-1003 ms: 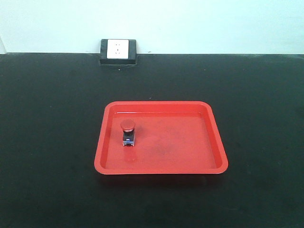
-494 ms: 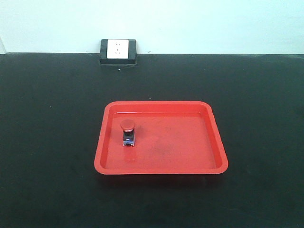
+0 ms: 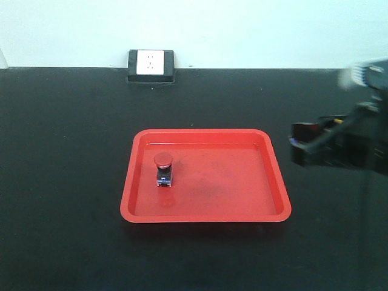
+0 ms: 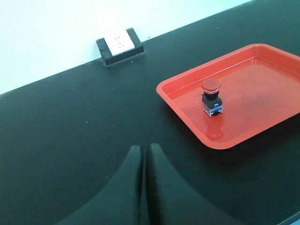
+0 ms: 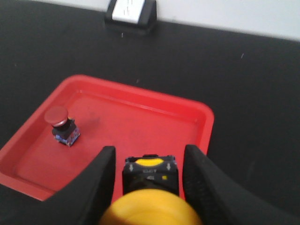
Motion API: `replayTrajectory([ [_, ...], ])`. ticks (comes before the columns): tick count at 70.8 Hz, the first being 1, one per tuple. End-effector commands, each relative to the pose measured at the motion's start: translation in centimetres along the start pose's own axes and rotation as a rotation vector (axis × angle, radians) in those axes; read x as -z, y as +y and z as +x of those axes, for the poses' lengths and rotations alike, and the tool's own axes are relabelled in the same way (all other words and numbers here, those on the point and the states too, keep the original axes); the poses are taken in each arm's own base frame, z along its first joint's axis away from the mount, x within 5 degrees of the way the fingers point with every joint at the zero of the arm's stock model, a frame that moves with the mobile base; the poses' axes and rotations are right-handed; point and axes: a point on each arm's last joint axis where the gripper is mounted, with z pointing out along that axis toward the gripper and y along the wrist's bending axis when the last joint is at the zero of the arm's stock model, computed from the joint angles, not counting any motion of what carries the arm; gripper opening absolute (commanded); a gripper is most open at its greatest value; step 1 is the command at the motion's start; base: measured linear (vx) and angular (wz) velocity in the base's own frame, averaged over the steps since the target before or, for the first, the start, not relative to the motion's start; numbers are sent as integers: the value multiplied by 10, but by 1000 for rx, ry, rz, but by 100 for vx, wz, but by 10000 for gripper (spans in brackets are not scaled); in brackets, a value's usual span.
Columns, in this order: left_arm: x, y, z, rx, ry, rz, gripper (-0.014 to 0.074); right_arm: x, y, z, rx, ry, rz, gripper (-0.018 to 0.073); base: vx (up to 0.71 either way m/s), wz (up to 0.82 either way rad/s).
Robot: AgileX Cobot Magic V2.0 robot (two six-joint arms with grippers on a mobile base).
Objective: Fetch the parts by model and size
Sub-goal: 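Swing the right gripper with the yellow-capped button over the tray, then lower the yellow-capped button beside the red one and open the right gripper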
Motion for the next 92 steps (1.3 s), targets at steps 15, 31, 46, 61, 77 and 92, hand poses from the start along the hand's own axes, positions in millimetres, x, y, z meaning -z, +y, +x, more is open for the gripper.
replayTrajectory([
  [15,1,0,-12,-7,-70,4,-4,-68,1,-46,-186,140,-3,-4,0,0],
  [31,1,0,-12,-7,-70,4,-4,-123,24,-59,-190,296,40,-4,0,0],
  [46,2,1,-12,-7,-70,4,-4,-167,35,-54,-236,467,192,-2,0,0],
  [61,2,1,-12,-7,-73,4,-4,-203,27,-42,-225,564,227,-2,0,0],
  [77,2,1,-12,-7,-72,4,-4,-231,13,-25,-249,592,221,-2,0,0],
  [92,2,1,-12,-7,-71,4,-4,-248,14,-9,-227,632,182,-2,0,0],
])
